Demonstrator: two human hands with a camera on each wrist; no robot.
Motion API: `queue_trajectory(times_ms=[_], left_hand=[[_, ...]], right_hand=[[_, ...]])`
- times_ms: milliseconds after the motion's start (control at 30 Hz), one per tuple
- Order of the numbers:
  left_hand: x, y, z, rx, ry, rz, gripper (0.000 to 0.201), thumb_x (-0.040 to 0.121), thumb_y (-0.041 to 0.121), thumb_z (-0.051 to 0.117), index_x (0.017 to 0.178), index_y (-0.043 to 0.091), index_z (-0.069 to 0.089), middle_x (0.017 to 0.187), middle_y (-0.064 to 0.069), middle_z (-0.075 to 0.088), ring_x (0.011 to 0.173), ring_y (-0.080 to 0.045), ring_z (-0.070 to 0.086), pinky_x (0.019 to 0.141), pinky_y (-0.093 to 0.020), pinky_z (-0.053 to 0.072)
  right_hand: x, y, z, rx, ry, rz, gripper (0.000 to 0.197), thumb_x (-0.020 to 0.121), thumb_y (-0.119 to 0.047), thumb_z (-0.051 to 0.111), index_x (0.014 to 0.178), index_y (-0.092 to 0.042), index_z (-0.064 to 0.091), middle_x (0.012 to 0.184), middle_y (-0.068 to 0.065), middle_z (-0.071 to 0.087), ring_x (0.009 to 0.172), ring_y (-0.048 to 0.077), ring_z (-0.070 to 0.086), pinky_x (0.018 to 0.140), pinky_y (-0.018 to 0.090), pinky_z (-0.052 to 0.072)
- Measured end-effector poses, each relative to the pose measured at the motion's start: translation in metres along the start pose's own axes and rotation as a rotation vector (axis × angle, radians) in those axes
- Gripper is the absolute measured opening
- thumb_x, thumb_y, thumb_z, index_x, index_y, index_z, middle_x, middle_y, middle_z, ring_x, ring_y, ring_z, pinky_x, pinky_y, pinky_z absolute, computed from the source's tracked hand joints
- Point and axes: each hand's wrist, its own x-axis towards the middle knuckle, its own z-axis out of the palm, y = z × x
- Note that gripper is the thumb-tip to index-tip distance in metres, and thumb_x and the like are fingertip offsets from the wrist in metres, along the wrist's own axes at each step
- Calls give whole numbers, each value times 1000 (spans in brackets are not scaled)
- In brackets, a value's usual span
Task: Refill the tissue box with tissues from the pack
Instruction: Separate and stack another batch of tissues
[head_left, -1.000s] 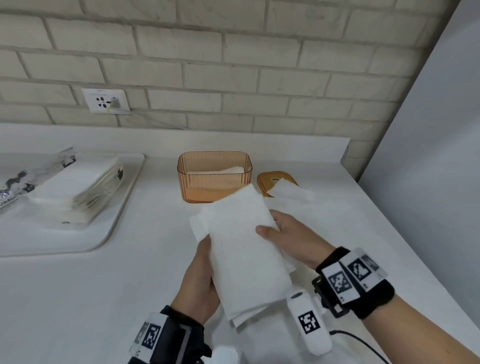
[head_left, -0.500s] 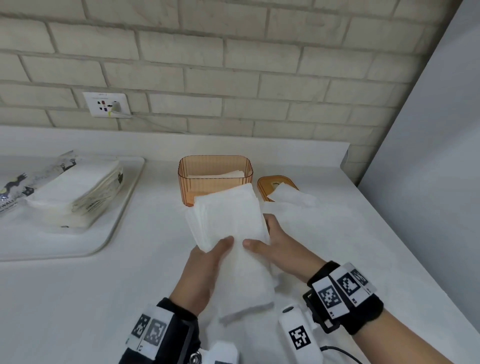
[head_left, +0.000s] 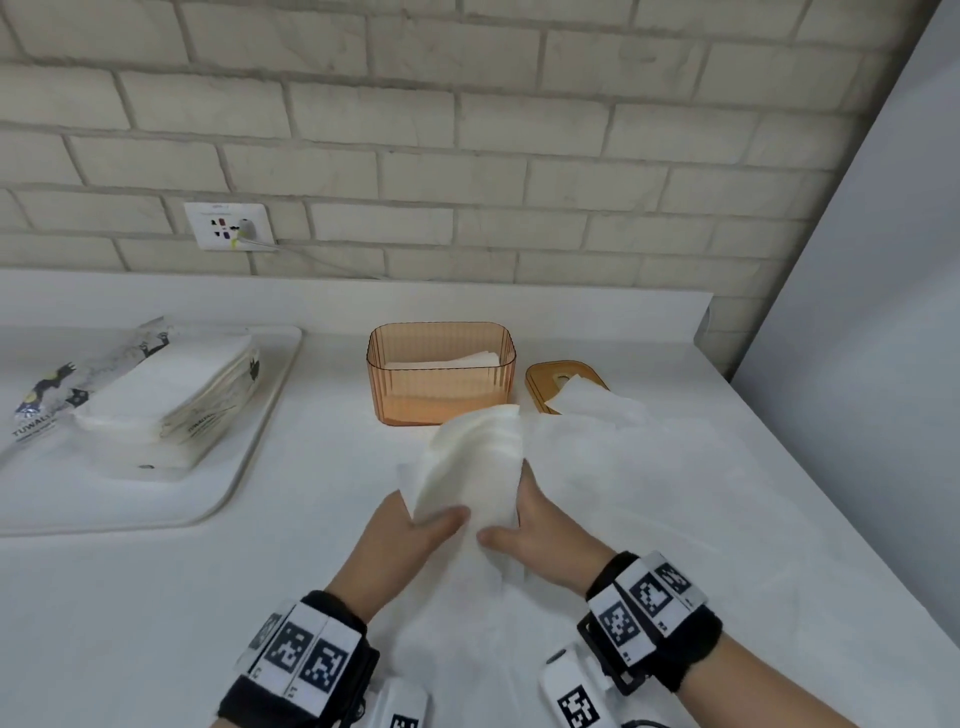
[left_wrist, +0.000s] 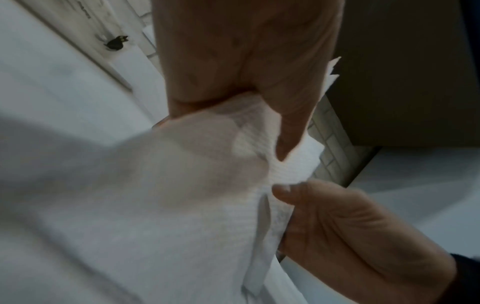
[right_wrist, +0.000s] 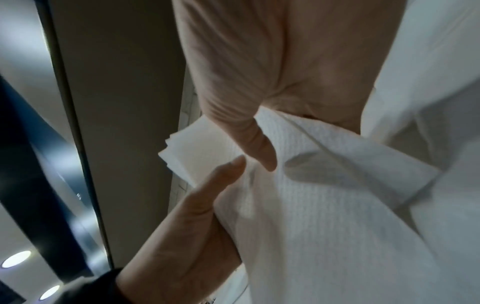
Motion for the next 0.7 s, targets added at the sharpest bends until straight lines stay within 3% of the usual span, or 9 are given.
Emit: queue_trajectory(times_ms=[33, 67, 133, 233, 300, 367, 467, 600, 700], left_hand=[[2, -2, 1, -12, 64, -19, 4, 86, 24, 69, 90, 24, 68, 78, 9, 75, 83, -16, 71, 66, -20, 56], [4, -2, 1, -49, 127, -36, 4, 88, 20, 67, 86, 24, 67, 74, 8, 73, 79, -15, 70, 59, -17, 53], [9, 1, -2, -229, 233, -100, 4, 90, 21, 64, 90, 18, 67, 80, 3, 74, 78, -16, 70, 59, -21, 53], [11, 5, -6, -643, 271, -151, 28, 93, 25, 58, 114, 7, 62, 106, -10, 72, 100, -28, 68, 86, -41, 53], [7, 7, 0, -854, 255, -186, 36, 96, 26, 51, 125, 6, 56, 117, -11, 69, 111, -28, 64, 96, -45, 48], [3, 7, 8, -903, 210, -215, 37, 98, 29, 46, 127, 7, 55, 119, -11, 68, 111, -25, 64, 96, -44, 47], [-3, 5, 6, -919, 144, -201, 41, 98, 37, 42, 127, 12, 56, 120, -10, 68, 109, -24, 65, 92, -45, 48], [-2, -2, -39, -889, 120, -260, 49, 87, 50, 47, 116, 15, 64, 110, -10, 71, 95, -27, 70, 77, -43, 57], [-3, -1, -51, -733, -28, -376, 38, 88, 41, 51, 106, 14, 69, 101, -10, 74, 81, -26, 73, 67, -37, 60]], right_hand=[[2, -1, 2, -4, 5, 6, 59, 88, -11, 60, 129, -27, 21, 127, -2, 50, 116, 11, 52, 101, 31, 45], [4, -4, 2, 9, 20, 8, 55, 88, -13, 61, 127, -27, 24, 126, -2, 52, 115, 12, 54, 101, 33, 45], [8, -8, -4, 95, 84, 29, 48, 87, -20, 64, 123, -26, 33, 123, 2, 58, 110, 16, 59, 99, 37, 47], [5, -5, -12, 277, 161, 117, 54, 75, -37, 73, 121, -25, 47, 121, 6, 61, 106, 19, 62, 95, 37, 50], [0, 1, -6, 473, 100, 177, 53, 75, -35, 74, 122, -21, 52, 119, 7, 64, 101, 21, 64, 86, 36, 54], [-3, 4, 4, 666, 59, 208, 37, 86, -19, 64, 122, -15, 55, 118, 9, 66, 104, 25, 64, 88, 39, 52], [0, 6, 3, 758, 78, 182, 32, 92, -11, 53, 124, -11, 56, 119, 8, 67, 113, 25, 61, 99, 43, 47], [-7, 11, -20, 707, 74, 214, 33, 91, -15, 54, 124, -12, 56, 121, 7, 65, 114, 23, 61, 101, 42, 45], [-11, 14, -25, 647, 51, 250, 43, 82, -27, 65, 121, -12, 58, 117, 6, 68, 111, 22, 63, 99, 40, 47]])
